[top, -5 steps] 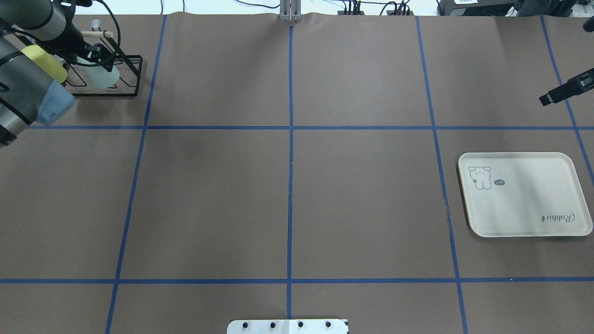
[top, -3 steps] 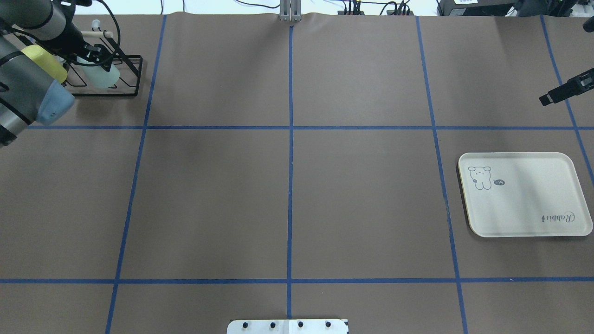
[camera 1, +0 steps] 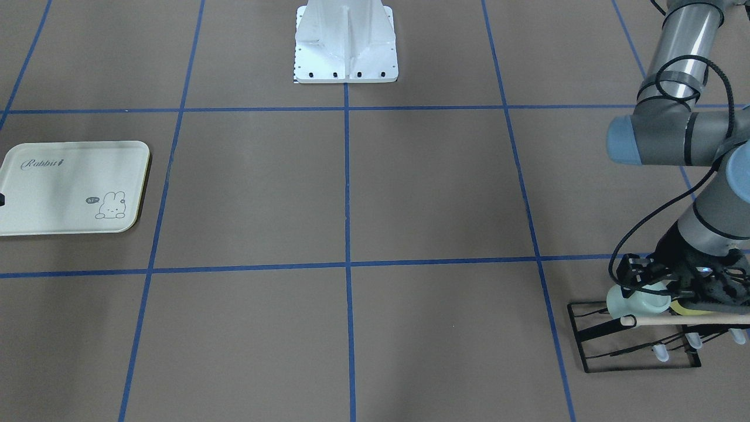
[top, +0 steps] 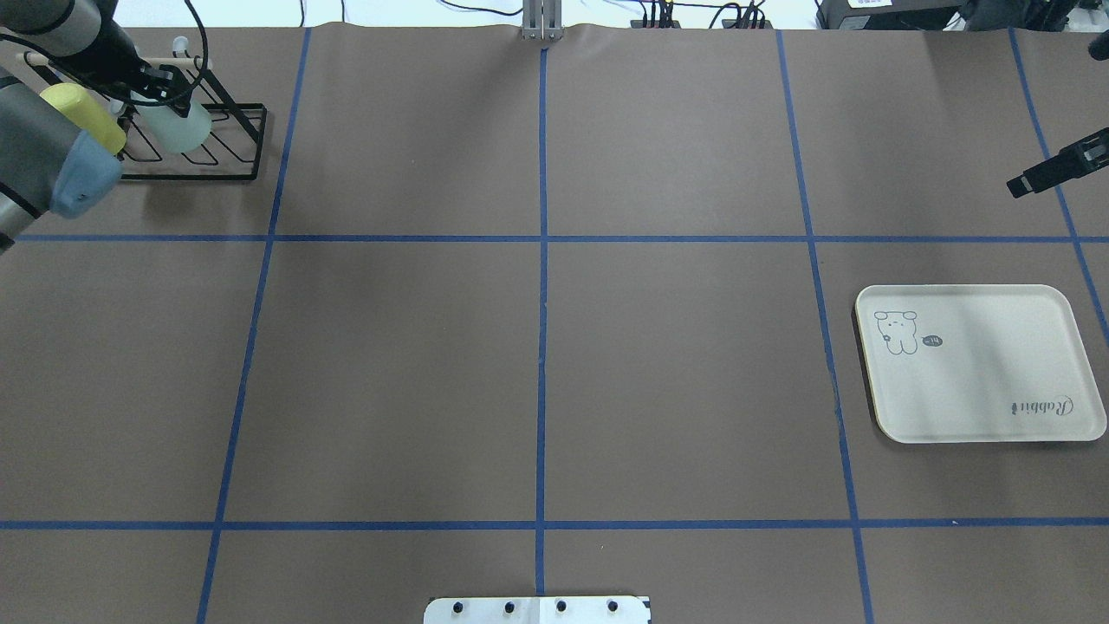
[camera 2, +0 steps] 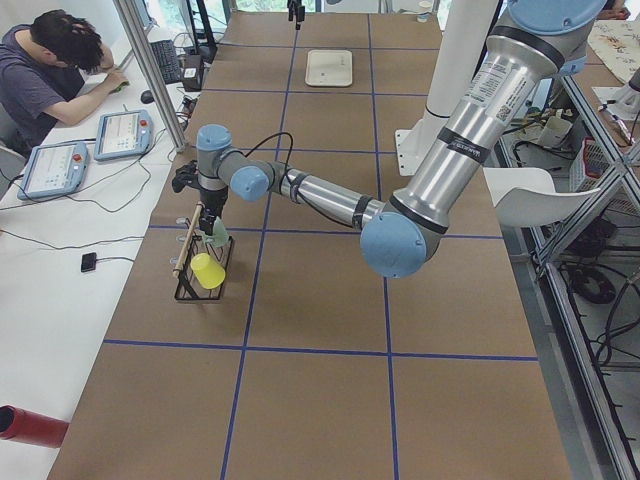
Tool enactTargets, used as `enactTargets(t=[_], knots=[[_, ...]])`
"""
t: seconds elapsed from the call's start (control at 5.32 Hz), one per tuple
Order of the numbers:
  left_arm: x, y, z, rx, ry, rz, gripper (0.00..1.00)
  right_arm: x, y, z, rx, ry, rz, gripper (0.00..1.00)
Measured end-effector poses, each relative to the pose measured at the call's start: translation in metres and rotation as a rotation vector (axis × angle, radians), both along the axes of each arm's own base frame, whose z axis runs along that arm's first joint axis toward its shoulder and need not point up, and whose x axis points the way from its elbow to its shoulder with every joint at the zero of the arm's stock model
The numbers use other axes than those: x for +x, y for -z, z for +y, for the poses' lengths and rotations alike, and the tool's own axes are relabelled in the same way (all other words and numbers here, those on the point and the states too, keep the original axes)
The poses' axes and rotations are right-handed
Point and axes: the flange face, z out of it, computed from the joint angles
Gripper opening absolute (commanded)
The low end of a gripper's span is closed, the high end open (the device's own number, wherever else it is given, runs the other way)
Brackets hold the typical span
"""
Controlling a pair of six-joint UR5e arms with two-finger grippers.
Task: Left arm grabs green cup and hands to right arm on tray
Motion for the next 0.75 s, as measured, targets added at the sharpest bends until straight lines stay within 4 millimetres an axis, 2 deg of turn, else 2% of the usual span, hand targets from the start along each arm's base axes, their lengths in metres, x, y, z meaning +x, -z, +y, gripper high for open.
enactTargets(t=[0.19, 0.38, 0.75], knots=[[-0.009, 0.013, 0.003, 0.010, 0.002, 0.019, 0.00, 0.000, 0.000, 0.000, 0.001, 0.000, 0.000, 1.00], [-0.025, 0.035, 0.011, 0.005, -0.003, 0.057, 0.00, 0.000, 0.000, 0.000, 0.001, 0.001, 0.000, 1.00], [-0.070, 0.096, 0.047, -0.002, 0.000, 0.133, 0.00, 0.001, 0.001, 0.002, -0.004, -0.006, -0.001, 1.00]])
